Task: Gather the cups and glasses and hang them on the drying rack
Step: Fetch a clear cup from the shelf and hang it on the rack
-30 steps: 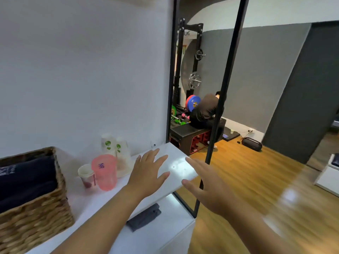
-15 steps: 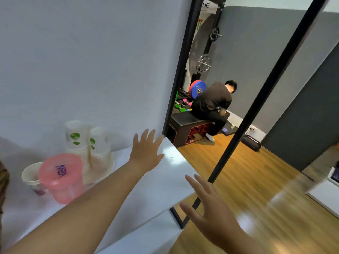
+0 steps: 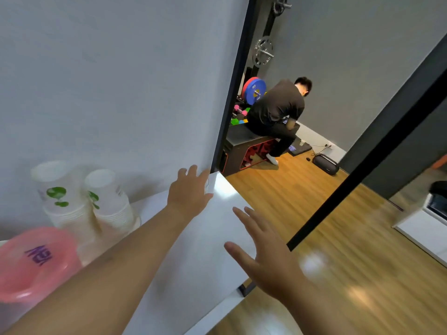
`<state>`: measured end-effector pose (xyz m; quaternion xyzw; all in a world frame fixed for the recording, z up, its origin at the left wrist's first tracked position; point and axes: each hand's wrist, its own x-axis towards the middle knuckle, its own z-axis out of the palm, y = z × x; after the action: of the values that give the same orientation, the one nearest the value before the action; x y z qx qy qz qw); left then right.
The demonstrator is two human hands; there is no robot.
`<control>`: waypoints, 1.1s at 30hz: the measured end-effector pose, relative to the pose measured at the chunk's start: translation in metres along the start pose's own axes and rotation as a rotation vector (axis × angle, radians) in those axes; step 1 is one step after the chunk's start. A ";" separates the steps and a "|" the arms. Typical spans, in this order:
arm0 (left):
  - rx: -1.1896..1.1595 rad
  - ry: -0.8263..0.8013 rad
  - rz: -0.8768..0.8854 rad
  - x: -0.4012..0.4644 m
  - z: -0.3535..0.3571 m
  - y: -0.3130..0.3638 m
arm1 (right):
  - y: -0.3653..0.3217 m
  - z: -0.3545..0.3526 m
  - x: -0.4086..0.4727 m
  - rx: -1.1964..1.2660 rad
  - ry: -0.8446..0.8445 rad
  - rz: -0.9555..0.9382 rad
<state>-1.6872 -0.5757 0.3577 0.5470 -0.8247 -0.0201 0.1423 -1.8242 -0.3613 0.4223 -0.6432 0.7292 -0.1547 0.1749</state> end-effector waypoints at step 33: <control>-0.203 0.272 -0.096 -0.287 -0.258 0.102 | -0.064 -0.048 -0.143 0.329 0.143 -0.533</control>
<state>-1.6087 -0.2425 0.5628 0.5663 -0.7643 -0.0360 0.3063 -1.7732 -0.2270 0.5017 -0.7621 0.5109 -0.3557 0.1780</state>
